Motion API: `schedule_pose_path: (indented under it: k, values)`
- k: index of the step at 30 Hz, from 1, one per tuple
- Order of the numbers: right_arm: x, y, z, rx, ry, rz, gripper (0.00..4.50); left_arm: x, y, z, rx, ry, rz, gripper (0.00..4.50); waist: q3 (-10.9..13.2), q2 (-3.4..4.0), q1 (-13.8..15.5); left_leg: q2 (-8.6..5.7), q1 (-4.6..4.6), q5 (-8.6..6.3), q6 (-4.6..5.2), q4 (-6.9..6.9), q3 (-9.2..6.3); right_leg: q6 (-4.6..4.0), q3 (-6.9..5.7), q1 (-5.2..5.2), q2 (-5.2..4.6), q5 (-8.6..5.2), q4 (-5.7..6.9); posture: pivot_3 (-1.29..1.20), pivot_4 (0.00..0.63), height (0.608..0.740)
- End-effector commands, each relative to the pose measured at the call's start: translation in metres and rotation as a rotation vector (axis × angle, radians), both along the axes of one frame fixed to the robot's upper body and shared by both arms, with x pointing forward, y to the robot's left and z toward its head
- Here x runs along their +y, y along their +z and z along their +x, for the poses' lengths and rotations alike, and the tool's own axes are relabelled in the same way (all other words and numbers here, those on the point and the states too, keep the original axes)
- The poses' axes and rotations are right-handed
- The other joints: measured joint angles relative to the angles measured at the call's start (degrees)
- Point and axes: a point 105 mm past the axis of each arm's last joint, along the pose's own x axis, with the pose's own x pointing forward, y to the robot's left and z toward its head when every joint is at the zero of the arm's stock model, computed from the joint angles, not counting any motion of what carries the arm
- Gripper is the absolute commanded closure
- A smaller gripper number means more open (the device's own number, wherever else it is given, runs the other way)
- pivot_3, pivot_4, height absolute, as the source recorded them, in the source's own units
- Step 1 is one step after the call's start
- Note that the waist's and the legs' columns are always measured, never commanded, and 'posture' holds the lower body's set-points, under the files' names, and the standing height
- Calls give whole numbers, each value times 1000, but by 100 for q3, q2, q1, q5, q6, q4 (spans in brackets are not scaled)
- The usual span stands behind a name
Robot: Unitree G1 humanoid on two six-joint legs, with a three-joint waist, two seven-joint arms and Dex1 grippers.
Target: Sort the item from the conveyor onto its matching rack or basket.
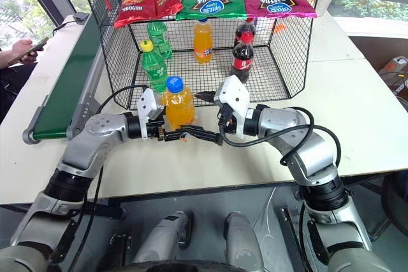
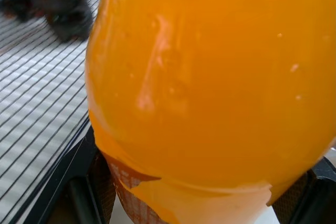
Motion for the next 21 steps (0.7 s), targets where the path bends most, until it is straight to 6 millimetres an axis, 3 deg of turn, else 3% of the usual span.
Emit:
schedule_pose_path:
  k: [1,12,14,18,21]
  values:
    - [5,10,-1,-45,17,16,0,-7,16,0,-72,-31,-21,1449,0,0,-3,0,0,0,0,0,0,1,0,0,0,1,0,0,150,739]
    - [9,12,9,-53,-14,41,0,-17,16,-5,-69,-63,-30,1449,0,0,-4,0,1,0,0,3,0,3,-1,-1,3,2,8,0,150,739]
    - [9,11,10,-51,-19,48,536,-17,16,-5,-67,-64,-32,1449,0,0,-4,0,1,0,0,4,0,3,0,-1,3,2,9,0,150,739]
    - [8,10,12,-49,-24,55,2087,-18,16,-6,-63,-63,-35,1449,0,0,-8,0,1,1,0,5,0,3,0,-1,3,2,11,0,150,739]
    - [9,10,12,-49,-21,58,2100,-18,16,-5,-62,-61,-35,1449,0,0,-7,0,2,1,0,5,0,4,-1,-1,3,2,11,0,150,739]
